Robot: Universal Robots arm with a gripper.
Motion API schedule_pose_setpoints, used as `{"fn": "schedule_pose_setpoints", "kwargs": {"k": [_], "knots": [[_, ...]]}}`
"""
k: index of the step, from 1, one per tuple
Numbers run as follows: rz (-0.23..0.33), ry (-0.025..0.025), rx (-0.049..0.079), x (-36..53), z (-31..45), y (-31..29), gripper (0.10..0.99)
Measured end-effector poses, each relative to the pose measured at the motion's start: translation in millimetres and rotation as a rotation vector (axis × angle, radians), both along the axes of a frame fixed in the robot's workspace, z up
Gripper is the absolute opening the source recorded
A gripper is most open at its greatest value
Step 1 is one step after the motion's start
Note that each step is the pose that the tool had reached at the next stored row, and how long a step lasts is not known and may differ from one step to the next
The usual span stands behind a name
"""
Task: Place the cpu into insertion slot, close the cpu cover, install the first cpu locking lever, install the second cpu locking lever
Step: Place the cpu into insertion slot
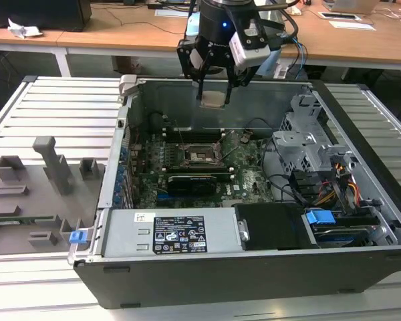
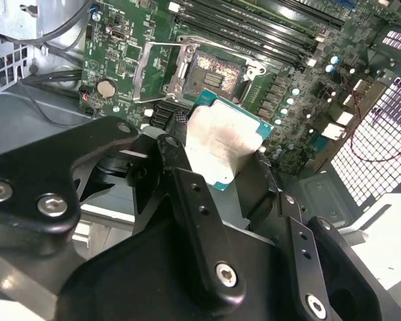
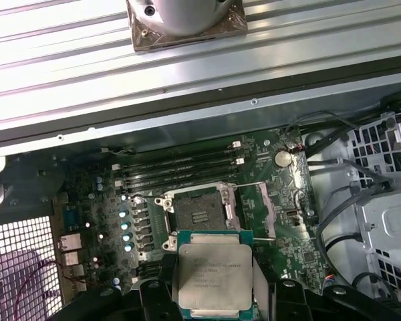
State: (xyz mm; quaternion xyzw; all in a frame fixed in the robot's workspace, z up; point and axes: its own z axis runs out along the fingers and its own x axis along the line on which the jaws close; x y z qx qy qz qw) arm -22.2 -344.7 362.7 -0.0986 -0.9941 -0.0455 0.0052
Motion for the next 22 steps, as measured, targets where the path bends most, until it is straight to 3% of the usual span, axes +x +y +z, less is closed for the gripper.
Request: {"fn": "schedule_pose_setpoints", "kwargs": {"k": [22], "knots": [[-0.067,0.0,0.0,0.0,-0.3,0.0,0.533]]}}
